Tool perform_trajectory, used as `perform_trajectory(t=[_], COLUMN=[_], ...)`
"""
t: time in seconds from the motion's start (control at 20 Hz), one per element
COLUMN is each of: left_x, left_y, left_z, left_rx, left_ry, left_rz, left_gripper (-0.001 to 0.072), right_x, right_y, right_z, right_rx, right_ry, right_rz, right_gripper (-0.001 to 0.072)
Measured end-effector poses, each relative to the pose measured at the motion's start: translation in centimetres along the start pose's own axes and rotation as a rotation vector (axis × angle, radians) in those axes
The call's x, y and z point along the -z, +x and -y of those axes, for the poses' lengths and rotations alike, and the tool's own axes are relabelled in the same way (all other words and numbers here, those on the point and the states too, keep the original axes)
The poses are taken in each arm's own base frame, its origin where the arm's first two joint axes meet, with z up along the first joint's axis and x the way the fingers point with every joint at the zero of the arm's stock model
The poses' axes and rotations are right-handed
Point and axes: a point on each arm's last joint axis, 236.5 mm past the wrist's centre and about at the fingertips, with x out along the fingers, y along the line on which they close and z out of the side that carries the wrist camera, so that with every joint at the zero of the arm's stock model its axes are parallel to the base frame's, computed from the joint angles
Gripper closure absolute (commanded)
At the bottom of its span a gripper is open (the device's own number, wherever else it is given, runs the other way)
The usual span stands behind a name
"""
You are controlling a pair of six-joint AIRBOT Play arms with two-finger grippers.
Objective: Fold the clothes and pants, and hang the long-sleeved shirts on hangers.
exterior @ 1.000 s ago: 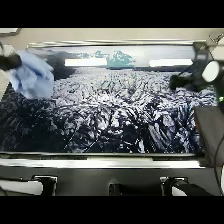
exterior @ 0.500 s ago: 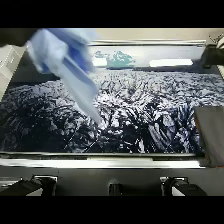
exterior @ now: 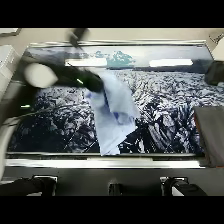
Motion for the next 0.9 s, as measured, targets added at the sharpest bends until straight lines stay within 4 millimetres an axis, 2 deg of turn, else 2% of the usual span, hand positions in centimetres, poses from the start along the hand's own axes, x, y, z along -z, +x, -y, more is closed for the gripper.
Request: perform_trajectory(t=[0.05, 0.1, 0.15, 0.25, 0.35, 0.45, 0.55, 0.6, 0.7, 0.8, 0.9], left_x=[2.1, 4.5, 6.4, 9.1, 9.6, 9.2, 9.4, 10.0, 11.9, 15.0, 18.6], left_y=[3.1, 6.1, 8.4, 11.0, 11.3, 9.9, 7.1, 5.4, 2.8, 1.9, 2.4], left_z=[0.7, 1.9, 3.4, 5.8, 5.9, 2.5, -2.8, -5.6, -9.2, -9.9, -8.7], left_rx=[0.035, 0.086, 0.139, 0.229, 0.258, 0.196, 0.085, 0.026, -0.037, -0.032, 0.014], left_ry=[-0.027, -0.064, -0.106, -0.202, -0.246, -0.240, -0.238, -0.249, -0.302, -0.360, -0.401], left_rz=[-0.074, -0.151, -0.215, -0.308, -0.342, -0.356, -0.388, -0.413, -0.465, -0.530, -0.595], left_gripper=[0.0567, 0.0188, -0.0008, -0.0010, -0.0009, -0.0009, -0.0009, -0.0009, -0.0005, -0.0005, -0.0004], right_x=[0.7, 1.2, 1.6, 2.4, 3.3, 5.0, 7.1, 8.4, 11.1, 14.1, 16.7], right_y=[1.1, 2.4, 3.8, 7.3, 11.1, 14.7, 17.2, 18.2, 19.2, 19.5, 20.1], right_z=[-0.8, -1.5, -2.1, -3.6, -5.1, -6.8, -8.4, -9.3, -11.1, -13.1, -14.4], right_rx=[-0.024, -0.044, -0.063, -0.097, -0.133, -0.182, -0.241, -0.275, -0.358, -0.456, -0.514], right_ry=[-0.004, -0.008, -0.012, -0.018, -0.019, -0.020, -0.039, -0.047, -0.051, -0.040, -0.011], right_rz=[-0.051, -0.091, -0.134, -0.224, -0.315, -0.425, -0.536, -0.594, -0.693, -0.776, -0.825], right_gripper=[0.0043, 0.0043, 0.0043, 0.0041, 0.0037, 0.0037, 0.0042, 0.0043, 0.0043, 0.0042, 0.0041])
